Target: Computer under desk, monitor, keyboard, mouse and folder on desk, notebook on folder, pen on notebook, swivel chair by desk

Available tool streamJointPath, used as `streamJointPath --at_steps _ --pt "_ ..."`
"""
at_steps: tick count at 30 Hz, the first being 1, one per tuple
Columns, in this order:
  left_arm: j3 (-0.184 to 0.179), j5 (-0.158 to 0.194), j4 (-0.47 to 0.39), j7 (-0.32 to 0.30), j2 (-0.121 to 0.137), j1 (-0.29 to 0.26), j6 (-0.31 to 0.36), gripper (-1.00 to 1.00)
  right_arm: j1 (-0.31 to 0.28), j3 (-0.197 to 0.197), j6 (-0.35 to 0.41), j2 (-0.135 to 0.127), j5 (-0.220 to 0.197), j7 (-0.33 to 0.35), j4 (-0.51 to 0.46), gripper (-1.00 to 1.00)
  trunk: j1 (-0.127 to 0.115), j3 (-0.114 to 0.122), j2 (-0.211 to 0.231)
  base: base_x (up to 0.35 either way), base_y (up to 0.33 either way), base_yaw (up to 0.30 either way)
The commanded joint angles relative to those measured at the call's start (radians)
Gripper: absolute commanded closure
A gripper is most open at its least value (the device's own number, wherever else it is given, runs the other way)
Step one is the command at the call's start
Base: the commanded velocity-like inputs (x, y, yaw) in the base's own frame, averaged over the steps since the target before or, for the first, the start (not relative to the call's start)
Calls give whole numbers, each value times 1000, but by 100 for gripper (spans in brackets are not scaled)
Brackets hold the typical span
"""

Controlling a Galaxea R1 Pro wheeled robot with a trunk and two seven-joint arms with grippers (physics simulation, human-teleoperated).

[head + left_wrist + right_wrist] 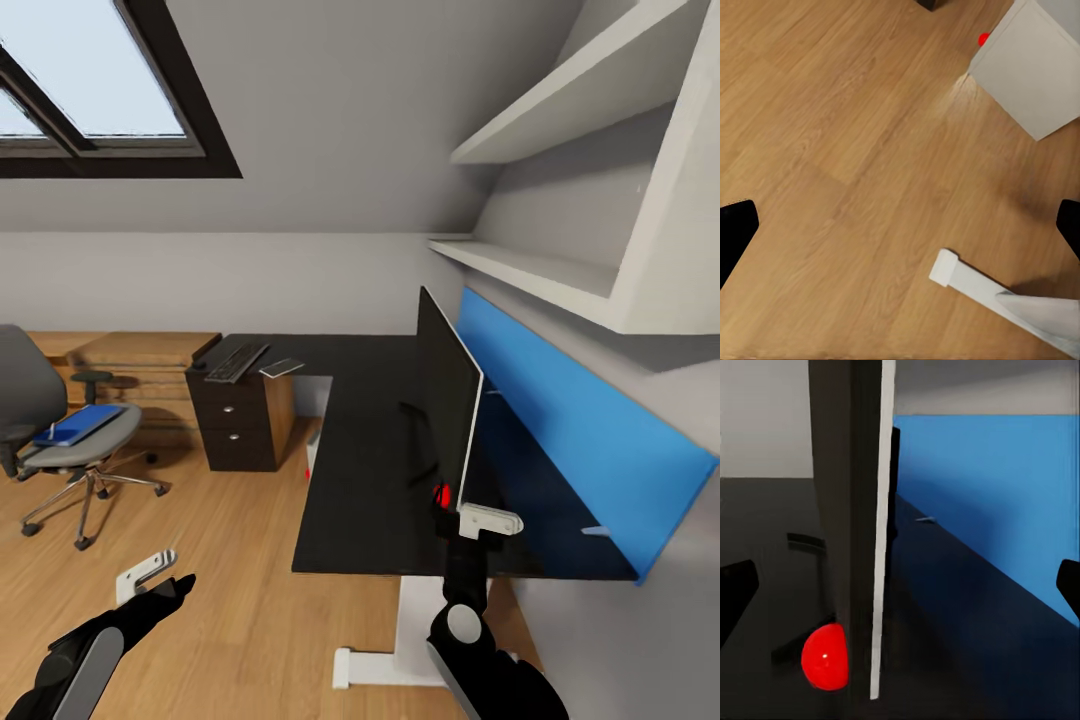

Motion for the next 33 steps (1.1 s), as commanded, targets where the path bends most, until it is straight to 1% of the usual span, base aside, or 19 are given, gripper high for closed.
streamJointPath --at_steps 1,5,7,8,12,20,25,33 --pt "0 11 -1 9 0 -1 3 -100 -1 3 -7 -1 -5 -5 0 -100 -1 -1 -1 -333 15 0" --pt "0 11 -1 8 0 -1 3 -100 -1 5 -8 -1 -5 -5 -2 -100 -1 -1 -1 -334 54 0" --pt "0 11 -1 8 0 -1 3 -100 -1 15 -17 0 -5 -5 -3 -100 -1 -1 -1 -331 111 0" --pt "0 10 -1 8 0 -1 3 -100 -1 29 -35 3 -6 -5 -3 -100 -1 -1 -1 -308 166 0" --pt "0 8 -1 8 -1 -1 3 -100 -1 39 -47 6 -7 -6 -3 -100 -1 -1 -1 -257 214 0" --pt "0 6 -1 8 -1 0 3 -100 -1 46 -51 6 -6 -6 -2 -100 -1 -1 -1 -16 328 0" --pt "0 6 -1 8 -1 0 3 -100 -1 65 -52 5 -5 -6 -1 -100 -1 -1 -1 -3 333 0" --pt "-1 7 -1 10 -1 0 2 -100 -1 81 -51 2 -4 -5 2 -100 -1 -1 -1 -1 334 0"
